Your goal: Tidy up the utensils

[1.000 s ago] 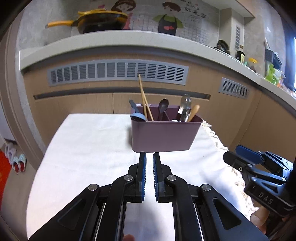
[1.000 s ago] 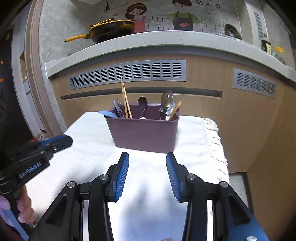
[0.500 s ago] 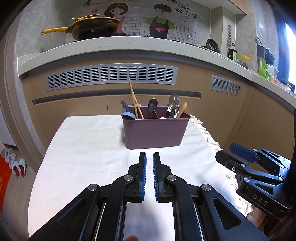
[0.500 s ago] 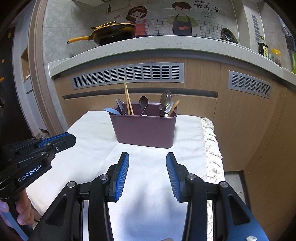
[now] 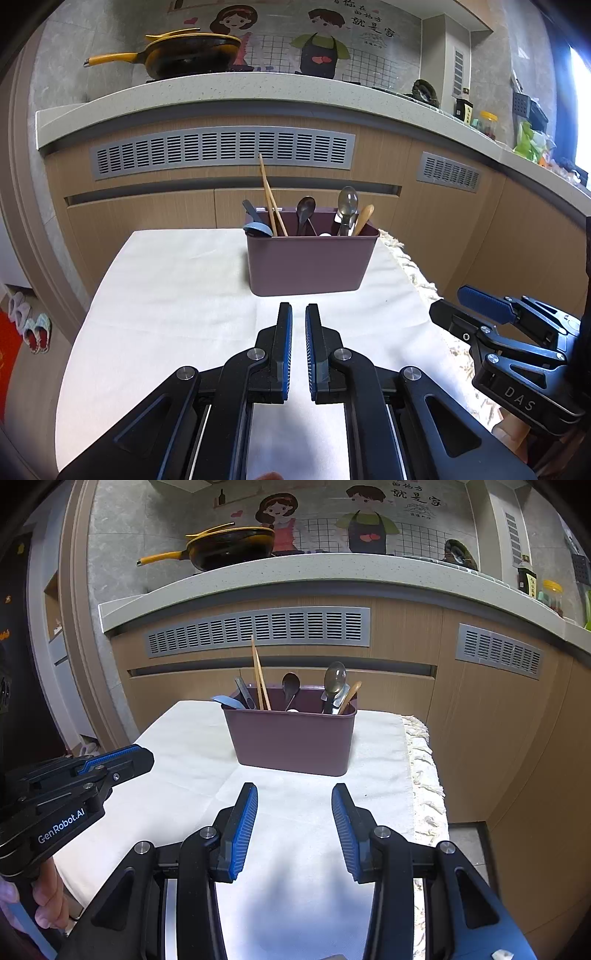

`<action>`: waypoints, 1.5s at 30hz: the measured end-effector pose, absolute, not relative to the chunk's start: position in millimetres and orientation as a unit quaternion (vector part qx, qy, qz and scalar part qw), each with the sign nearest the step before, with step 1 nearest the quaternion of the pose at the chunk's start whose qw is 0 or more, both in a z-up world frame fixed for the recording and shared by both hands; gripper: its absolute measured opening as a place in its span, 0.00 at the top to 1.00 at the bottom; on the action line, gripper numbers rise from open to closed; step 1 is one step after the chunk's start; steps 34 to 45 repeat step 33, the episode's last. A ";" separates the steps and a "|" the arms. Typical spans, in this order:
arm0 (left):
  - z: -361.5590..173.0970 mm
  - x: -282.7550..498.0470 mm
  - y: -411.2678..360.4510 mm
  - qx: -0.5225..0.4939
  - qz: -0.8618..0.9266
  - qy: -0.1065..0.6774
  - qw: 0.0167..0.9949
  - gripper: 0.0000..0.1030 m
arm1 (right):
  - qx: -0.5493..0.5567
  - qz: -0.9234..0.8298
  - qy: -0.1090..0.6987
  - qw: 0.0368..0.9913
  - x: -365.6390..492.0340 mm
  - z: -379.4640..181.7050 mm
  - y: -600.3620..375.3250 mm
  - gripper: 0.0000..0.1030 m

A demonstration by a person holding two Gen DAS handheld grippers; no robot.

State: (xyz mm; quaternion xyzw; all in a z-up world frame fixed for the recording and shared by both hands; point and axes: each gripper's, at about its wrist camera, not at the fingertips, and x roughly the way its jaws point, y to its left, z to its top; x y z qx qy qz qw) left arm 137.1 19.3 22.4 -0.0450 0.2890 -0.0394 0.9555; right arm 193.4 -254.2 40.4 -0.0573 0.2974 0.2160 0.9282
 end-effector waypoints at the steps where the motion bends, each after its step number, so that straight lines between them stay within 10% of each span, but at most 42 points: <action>1: 22.2 137.1 19.2 -0.045 -0.039 0.289 0.955 0.92 | -0.058 0.216 0.298 0.928 193.2 40.1 -254.1 0.62; 45: 18.5 133.2 21.9 -0.046 -0.035 0.291 0.955 0.92 | -0.058 0.210 0.302 0.928 193.4 38.4 -254.5 0.62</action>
